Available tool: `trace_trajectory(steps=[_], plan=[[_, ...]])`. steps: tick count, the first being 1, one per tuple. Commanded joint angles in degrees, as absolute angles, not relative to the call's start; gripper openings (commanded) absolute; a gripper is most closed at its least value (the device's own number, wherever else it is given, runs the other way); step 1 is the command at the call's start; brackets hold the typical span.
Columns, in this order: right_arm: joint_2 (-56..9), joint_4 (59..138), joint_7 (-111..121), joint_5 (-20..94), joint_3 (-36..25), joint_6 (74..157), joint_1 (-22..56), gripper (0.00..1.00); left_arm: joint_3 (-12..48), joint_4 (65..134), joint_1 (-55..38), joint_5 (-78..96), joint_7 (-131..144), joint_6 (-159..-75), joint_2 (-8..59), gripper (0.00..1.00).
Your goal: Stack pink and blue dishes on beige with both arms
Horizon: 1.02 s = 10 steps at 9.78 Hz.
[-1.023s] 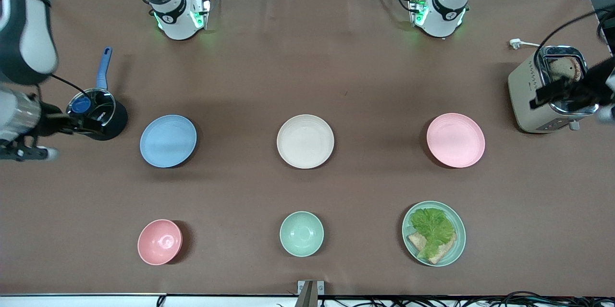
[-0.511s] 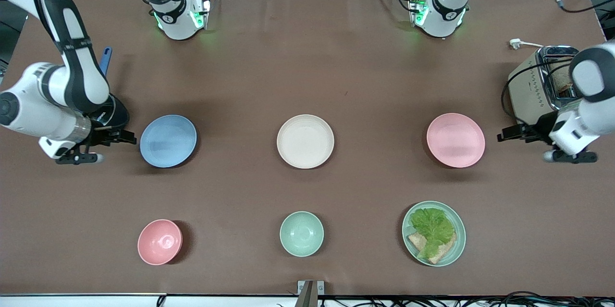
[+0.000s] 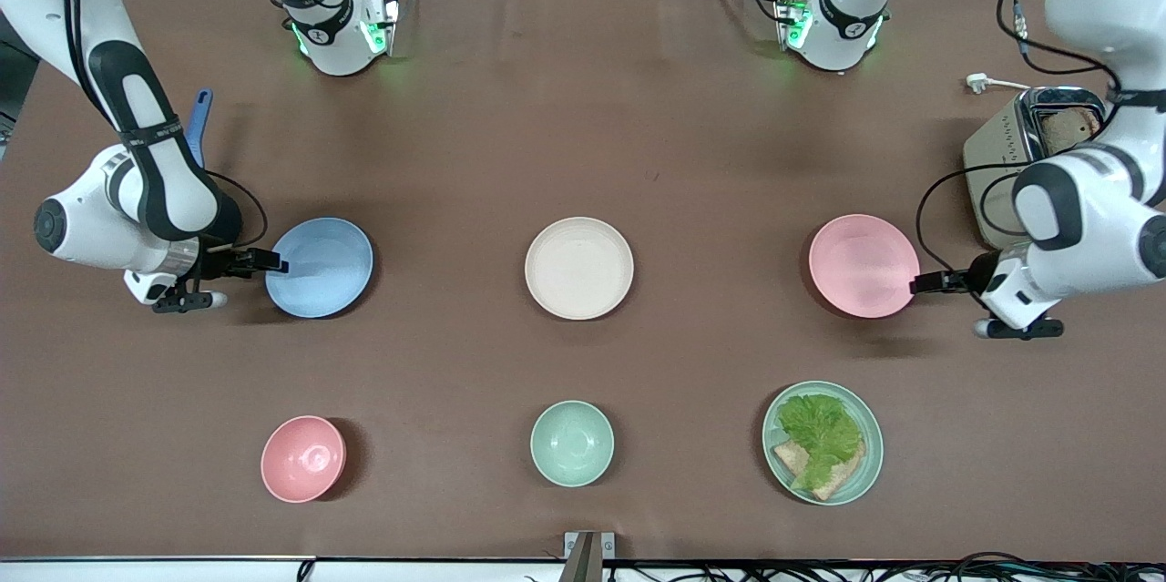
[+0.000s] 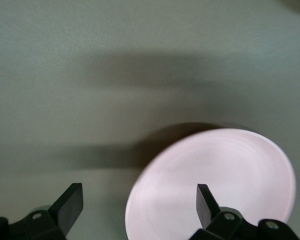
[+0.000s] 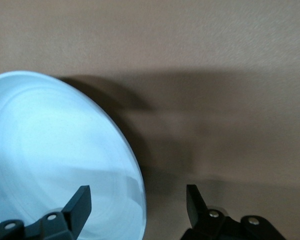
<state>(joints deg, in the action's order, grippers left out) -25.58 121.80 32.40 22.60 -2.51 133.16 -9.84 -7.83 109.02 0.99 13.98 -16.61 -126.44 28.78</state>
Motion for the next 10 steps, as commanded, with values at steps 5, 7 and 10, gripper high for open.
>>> trace_trajectory(steps=[5, 7, 10], plan=[[-24.43, 123.75, 35.25, 26.45, -1.93, 131.58, -11.16, 0.01, -7.21, 113.73, 1.14, 15.03, -18.81, -127.79, 30.76, 0.27], [-24.17, 118.42, 35.07, 26.46, -2.54, 121.87, -12.30, 0.01, -7.21, 114.08, 1.14, 15.03, -20.81, -127.44, 30.41, 0.01], [-21.89, 108.15, 29.91, 24.79, -5.79, 107.64, -10.99, 0.01, -5.90, 113.12, 1.41, 15.03, -21.54, -121.84, 23.41, 0.00]])
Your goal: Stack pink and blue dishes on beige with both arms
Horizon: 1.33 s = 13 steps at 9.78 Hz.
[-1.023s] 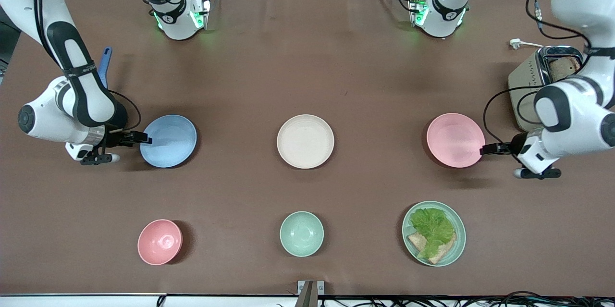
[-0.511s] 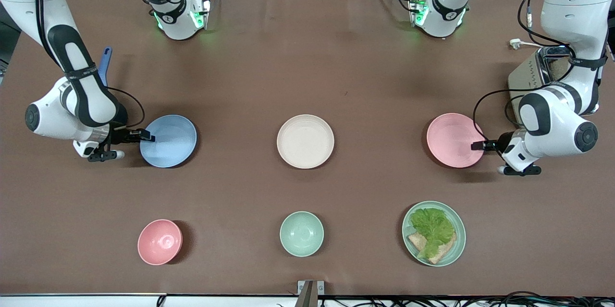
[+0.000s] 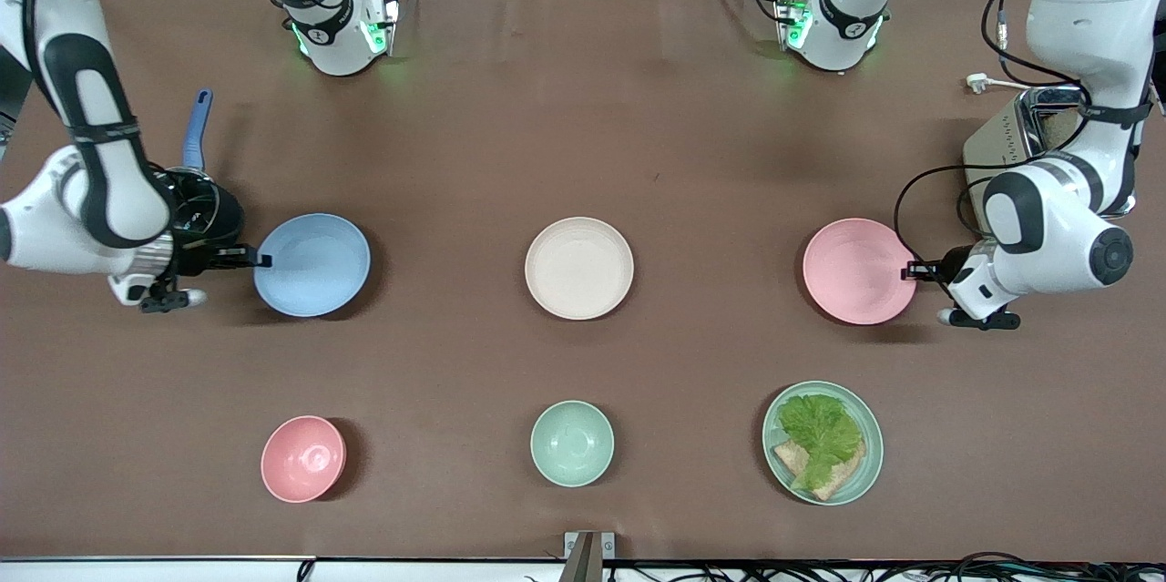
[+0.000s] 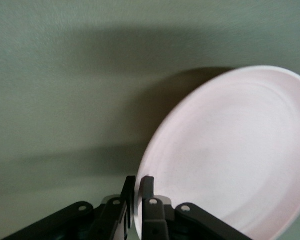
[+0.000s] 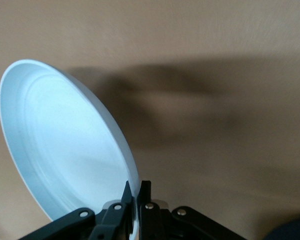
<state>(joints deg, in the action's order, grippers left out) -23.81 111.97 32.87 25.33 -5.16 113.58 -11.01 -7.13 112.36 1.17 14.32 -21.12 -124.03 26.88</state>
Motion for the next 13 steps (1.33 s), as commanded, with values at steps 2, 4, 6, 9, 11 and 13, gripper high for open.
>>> trace_trajectory(steps=[2, 4, 6, 9, 11, 13], plan=[[-21.97, 96.73, 20.00, 20.24, -5.98, 94.89, -10.38, 0.01, -1.17, 111.89, 1.41, 15.12, -19.00, -118.05, 16.12, 0.00], [-21.62, 88.98, 11.20, 17.41, -5.89, 88.71, -7.13, 0.01, 8.47, 109.70, 1.32, 16.78, -9.45, -118.04, 14.06, 0.01], [-21.36, 85.79, 2.42, 17.31, -5.71, 86.32, -3.19, 0.01, 18.06, 106.71, 0.71, 16.79, 0.91, -118.30, 15.98, 0.01], [-20.57, 85.43, -5.60, 17.40, -5.54, 86.05, 0.69, 0.01, 29.59, 99.51, -0.26, 16.09, 11.65, -123.01, 27.64, 0.02], [-20.48, 85.69, -6.68, 17.40, -5.54, 86.13, 2.02, 0.01, 31.20, 99.49, -6.20, 13.90, 17.73, -137.04, 36.17, 0.03], [-20.57, 85.96, -9.30, 17.58, -4.49, 86.31, 2.28, 0.01, 31.11, 99.40, -8.78, 6.64, 25.53, -143.42, 41.81, 0.03]])
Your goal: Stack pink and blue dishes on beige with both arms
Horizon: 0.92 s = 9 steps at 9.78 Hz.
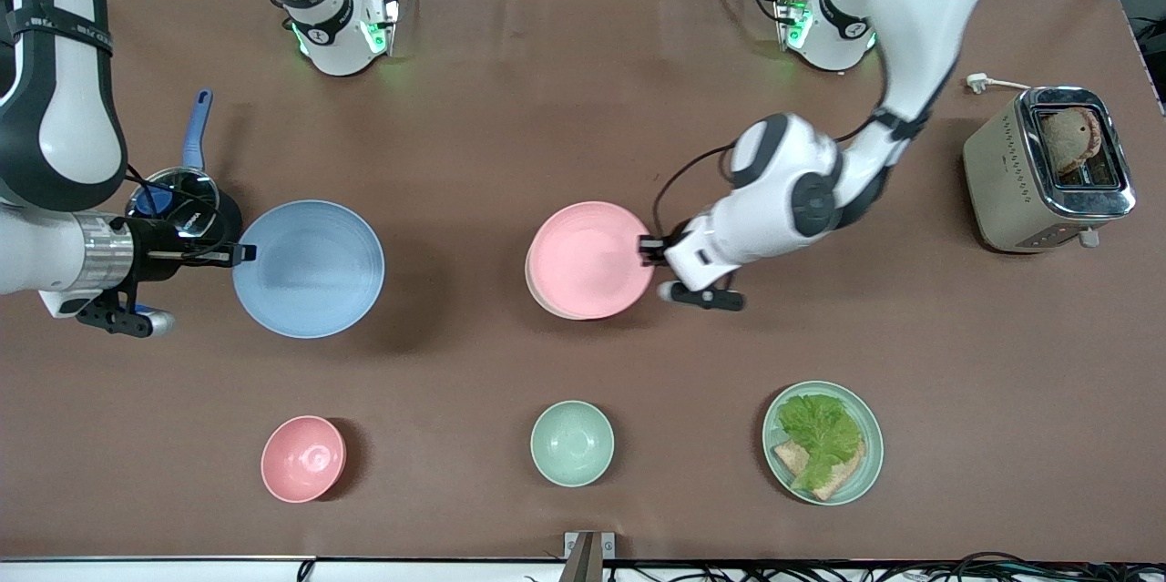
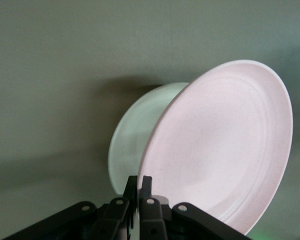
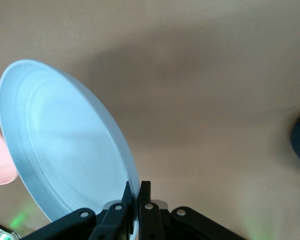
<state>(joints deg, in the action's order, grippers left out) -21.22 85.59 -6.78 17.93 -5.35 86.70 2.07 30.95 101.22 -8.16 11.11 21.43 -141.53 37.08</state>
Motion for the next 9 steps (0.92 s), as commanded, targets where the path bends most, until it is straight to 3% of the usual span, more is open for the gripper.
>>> trace_trajectory(steps=[1, 3, 5, 6, 7, 9], plan=[[-20.57, 86.13, -11.32, 17.58, -3.35, 86.48, 2.29, 0.01, 31.11, 99.40, -9.49, 2.42, 30.19, -143.44, 42.27, 0.03], [-20.57, 86.40, -13.44, 17.75, -2.90, 86.75, 3.07, 0.01, 31.20, 99.67, -10.11, -3.41, 32.86, -143.44, 43.42, 0.04], [-20.57, 87.88, -15.89, 18.11, -0.81, 88.32, 3.52, 0.01, 31.11, 100.02, -10.37, -5.35, 32.78, -142.91, 43.33, 0.12], [-20.57, 88.76, -18.52, 18.11, 1.82, 89.98, 3.52, 0.01, 31.11, 100.02, -10.37, -5.36, 32.78, -142.91, 43.33, 0.47], [-20.57, 89.64, -21.42, 18.11, 4.37, 91.91, 3.60, 0.01, 31.11, 99.85, -10.63, -6.93, 32.61, -143.00, 43.59, 0.95], [-20.57, 92.53, -24.68, 18.11, 7.98, 96.48, 4.30, 0.01, 31.38, 100.11, -9.50, -8.17, 32.87, -141.17, 42.63, 1.00]])
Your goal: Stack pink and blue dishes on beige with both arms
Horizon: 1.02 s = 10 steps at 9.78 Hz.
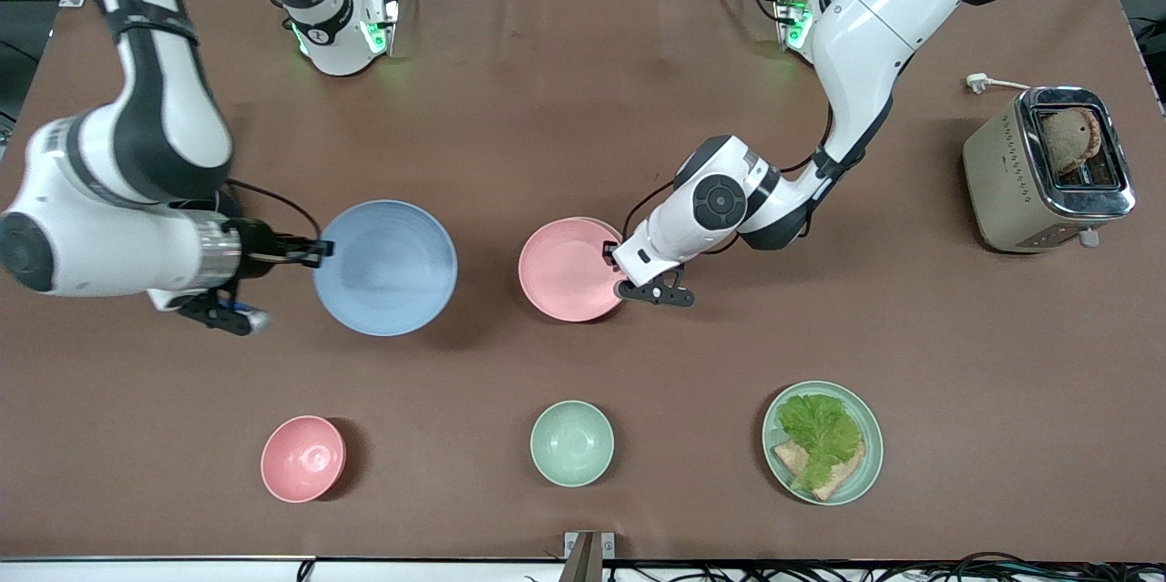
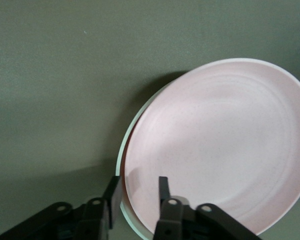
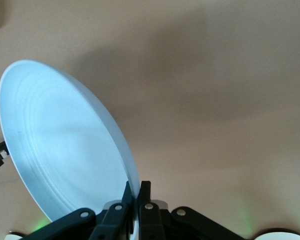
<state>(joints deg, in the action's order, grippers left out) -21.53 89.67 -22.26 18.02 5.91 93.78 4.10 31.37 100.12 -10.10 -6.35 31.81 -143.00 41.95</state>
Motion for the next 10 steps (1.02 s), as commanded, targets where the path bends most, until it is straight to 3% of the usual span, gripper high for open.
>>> trace_trajectory(steps=[1, 6, 10], plan=[[-20.57, 94.81, -25.65, 18.02, 9.39, 99.64, 4.74, 0.01, 31.46, 99.93, -8.97, -8.26, 32.52, -135.67, 40.71, 1.00], [-23.88, 105.73, -34.45, 18.02, 21.52, 125.99, 7.37, 0.04, 33.32, 99.49, 2.09, -7.38, 31.91, -116.50, 19.38, 1.00], [-26.27, 111.16, -36.56, 17.67, 21.62, 137.60, 10.99, 0.05, 22.52, 97.65, 3.08, -7.21, 24.20, -105.41, 6.27, 1.00]])
